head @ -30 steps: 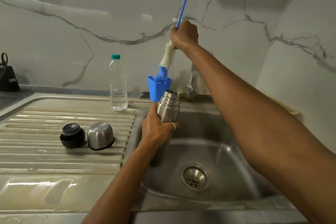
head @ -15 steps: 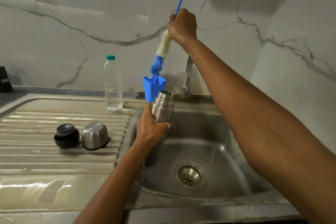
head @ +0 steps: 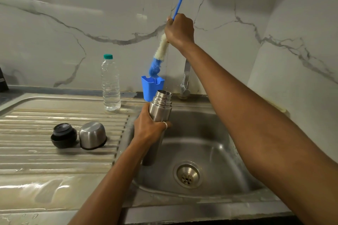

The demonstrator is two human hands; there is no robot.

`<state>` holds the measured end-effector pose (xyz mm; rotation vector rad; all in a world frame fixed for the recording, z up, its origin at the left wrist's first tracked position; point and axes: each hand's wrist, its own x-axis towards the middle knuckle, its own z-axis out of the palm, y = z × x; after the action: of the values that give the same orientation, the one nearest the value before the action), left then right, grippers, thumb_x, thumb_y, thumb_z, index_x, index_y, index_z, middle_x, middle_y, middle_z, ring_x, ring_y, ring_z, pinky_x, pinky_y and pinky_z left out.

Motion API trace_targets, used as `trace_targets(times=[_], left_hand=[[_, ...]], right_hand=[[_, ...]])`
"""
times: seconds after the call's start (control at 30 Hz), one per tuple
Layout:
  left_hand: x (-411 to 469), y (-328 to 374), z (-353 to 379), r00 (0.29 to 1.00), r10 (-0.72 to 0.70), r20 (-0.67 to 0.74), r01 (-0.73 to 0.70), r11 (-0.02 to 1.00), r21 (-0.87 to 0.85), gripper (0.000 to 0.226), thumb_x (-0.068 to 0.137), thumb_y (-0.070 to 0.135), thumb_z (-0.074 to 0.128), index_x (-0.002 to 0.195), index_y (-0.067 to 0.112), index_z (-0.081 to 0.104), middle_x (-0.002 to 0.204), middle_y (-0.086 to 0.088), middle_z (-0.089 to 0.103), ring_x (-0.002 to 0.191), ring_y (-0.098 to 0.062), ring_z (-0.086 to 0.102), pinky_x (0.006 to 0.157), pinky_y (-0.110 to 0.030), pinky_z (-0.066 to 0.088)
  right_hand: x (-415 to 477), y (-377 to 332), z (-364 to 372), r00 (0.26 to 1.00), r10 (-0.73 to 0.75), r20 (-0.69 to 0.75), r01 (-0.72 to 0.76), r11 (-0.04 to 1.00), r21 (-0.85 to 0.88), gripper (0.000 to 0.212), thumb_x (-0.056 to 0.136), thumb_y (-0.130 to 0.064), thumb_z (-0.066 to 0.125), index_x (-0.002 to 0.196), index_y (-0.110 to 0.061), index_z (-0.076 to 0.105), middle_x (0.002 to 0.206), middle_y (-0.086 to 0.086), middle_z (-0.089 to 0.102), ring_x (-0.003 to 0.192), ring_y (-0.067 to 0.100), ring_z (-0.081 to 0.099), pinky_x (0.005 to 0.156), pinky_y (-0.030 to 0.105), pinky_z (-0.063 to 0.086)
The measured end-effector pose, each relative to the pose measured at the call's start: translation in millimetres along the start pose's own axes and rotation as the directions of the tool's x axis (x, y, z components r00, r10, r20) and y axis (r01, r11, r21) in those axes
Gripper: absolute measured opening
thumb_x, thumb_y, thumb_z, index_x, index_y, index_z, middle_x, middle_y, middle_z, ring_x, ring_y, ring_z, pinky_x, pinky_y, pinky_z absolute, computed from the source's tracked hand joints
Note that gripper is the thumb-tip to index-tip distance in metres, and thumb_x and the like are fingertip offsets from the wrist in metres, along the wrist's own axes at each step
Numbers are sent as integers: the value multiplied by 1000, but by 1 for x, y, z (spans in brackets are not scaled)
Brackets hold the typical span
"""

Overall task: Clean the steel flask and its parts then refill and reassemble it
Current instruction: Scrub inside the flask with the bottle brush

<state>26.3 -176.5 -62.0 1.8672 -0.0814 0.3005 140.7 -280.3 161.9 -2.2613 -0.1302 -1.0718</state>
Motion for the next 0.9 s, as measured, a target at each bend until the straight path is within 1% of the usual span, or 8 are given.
trace_targets(times=[0.1,0.27,0.37,0.47,0.57,0.7,0.8,0.9], left_hand=[[0,0,0,1000,2,-3,-2,1000,6,61,70,18,90,118,21,52,105,0,63,86,-13,58,64,-26,43],[0,0,1,1000,-1,10,1,1000,-1,64,71,17,90,122,21,52,107,0,63,86,-12,58,63,-23,43],[0,-1,1,1000,2,8,-2,1000,0,63,70,18,90,120,23,52,107,0,64,89,-15,60,65,-26,44],[0,-2,1,1000,3,7,-3,1000,2,63,70,18,90,120,23,52,105,1,64,86,-12,59,63,-23,43],[1,-1,1,1000,4,12,-4,1000,1,63,70,17,90,120,23,51,104,1,63,85,-10,58,64,-24,43],[1,-1,1,1000,3,11,-3,1000,-6,62,71,17,89,120,23,52,104,1,63,86,-11,59,65,-25,45],[2,-3,2,1000,1,-3,-1,1000,3,62,69,19,90,118,24,52,104,1,64,89,-15,61,71,-32,48],[2,-3,2,1000,3,-8,-3,1000,7,61,69,19,90,116,24,52,102,2,63,87,-14,60,68,-30,46]], right_hand=[[-4,1,1,1000,5,8,-5,1000,5,32,108,-27,45,117,-2,63,115,8,69,103,21,68,89,31,55],[-9,1,-1,1000,12,9,-12,1000,2,32,108,-26,44,116,-2,63,116,9,69,107,22,67,88,30,53],[-12,2,-1,999,32,7,-32,999,13,31,108,-23,43,115,-1,64,117,9,68,107,21,66,82,25,49],[-14,5,-3,998,59,7,-59,998,23,30,108,-22,42,116,-1,63,116,8,68,105,20,65,75,20,43],[-16,7,-2,996,93,16,-94,995,43,31,108,-23,42,117,-1,62,115,9,68,104,21,66,79,23,47],[-20,11,0,982,188,28,-190,977,97,33,107,-26,41,117,-2,63,110,11,71,99,24,71,89,34,56],[-25,17,1,974,226,26,-227,966,120,34,108,-27,41,114,-1,64,110,12,72,99,24,70,86,34,56],[-29,20,0,965,260,19,-260,954,151,34,108,-26,41,115,0,63,110,12,72,100,23,69,78,27,50]])
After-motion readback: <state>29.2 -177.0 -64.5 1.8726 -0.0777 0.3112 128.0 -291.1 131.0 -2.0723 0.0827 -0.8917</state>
